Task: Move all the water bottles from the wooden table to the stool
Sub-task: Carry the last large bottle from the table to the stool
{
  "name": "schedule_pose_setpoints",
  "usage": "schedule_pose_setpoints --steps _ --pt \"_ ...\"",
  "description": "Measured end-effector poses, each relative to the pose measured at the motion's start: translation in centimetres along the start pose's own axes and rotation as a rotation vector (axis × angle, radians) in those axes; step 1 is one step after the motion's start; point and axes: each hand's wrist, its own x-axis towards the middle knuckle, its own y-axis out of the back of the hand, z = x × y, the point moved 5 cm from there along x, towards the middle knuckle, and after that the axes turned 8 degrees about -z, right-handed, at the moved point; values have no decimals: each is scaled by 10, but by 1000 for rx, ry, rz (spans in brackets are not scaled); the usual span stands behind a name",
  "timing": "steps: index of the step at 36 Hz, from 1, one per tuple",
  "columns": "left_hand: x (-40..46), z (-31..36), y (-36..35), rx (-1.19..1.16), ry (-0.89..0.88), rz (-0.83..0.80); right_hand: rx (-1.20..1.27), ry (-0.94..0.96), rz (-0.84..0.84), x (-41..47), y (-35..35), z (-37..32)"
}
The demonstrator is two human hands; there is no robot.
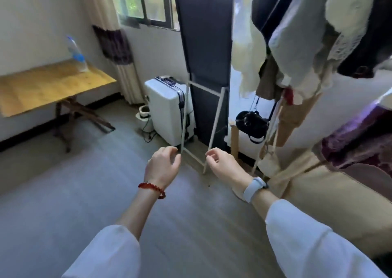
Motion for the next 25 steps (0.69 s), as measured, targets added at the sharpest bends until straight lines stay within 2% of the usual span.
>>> schedule_pose_setpoints --steps 11,19,25 --pt "113 -211 142 10 372 229 -129 259 -279 256 -126 -168" --pt "223 -372 261 -7 474 385 -163 394 -339 445 -222 -303" --pt "333 -455 353 -7 478 429 -108 417 -336 573 -253 -401"
